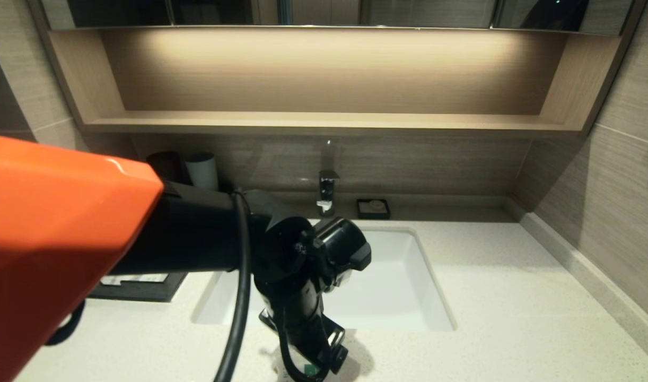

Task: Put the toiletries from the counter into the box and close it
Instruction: Pick up the bathroom toiletry

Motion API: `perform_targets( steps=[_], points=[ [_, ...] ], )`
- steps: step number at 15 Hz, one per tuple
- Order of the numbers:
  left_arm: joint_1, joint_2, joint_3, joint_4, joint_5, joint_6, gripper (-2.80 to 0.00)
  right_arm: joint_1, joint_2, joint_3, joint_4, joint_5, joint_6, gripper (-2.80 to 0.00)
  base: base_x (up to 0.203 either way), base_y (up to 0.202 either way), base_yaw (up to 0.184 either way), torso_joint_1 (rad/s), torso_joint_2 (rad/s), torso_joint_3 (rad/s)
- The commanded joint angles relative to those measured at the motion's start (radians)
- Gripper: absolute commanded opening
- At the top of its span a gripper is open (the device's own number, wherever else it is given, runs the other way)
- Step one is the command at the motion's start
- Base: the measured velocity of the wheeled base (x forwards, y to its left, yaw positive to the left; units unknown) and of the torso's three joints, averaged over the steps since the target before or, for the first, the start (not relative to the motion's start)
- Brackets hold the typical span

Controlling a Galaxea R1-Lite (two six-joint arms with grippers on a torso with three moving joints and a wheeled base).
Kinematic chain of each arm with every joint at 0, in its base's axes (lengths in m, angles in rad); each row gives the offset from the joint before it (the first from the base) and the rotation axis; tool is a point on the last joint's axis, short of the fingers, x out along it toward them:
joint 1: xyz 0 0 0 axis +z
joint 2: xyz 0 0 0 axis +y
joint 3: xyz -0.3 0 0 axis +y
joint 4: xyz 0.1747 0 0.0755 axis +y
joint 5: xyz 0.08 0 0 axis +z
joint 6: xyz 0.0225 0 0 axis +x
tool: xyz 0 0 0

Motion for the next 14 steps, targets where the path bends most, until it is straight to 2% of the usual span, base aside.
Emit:
perform_targets(
  steps=[1,14],
  points=[
    [0.000,0.002,-0.001,0.002,-0.001,-0.001,0.00,0.000,0.001,0.002,-0.001,-0.001,-0.001,-2.80,0.000,0.000,0.000,0.000,0.00,0.000],
    [0.007,0.041,0.010,0.005,-0.001,-0.064,0.00,0.000,0.001,0.002,-0.001,0.000,-0.001,-2.80,0.000,0.000,0.000,0.000,0.00,0.000]
  ],
)
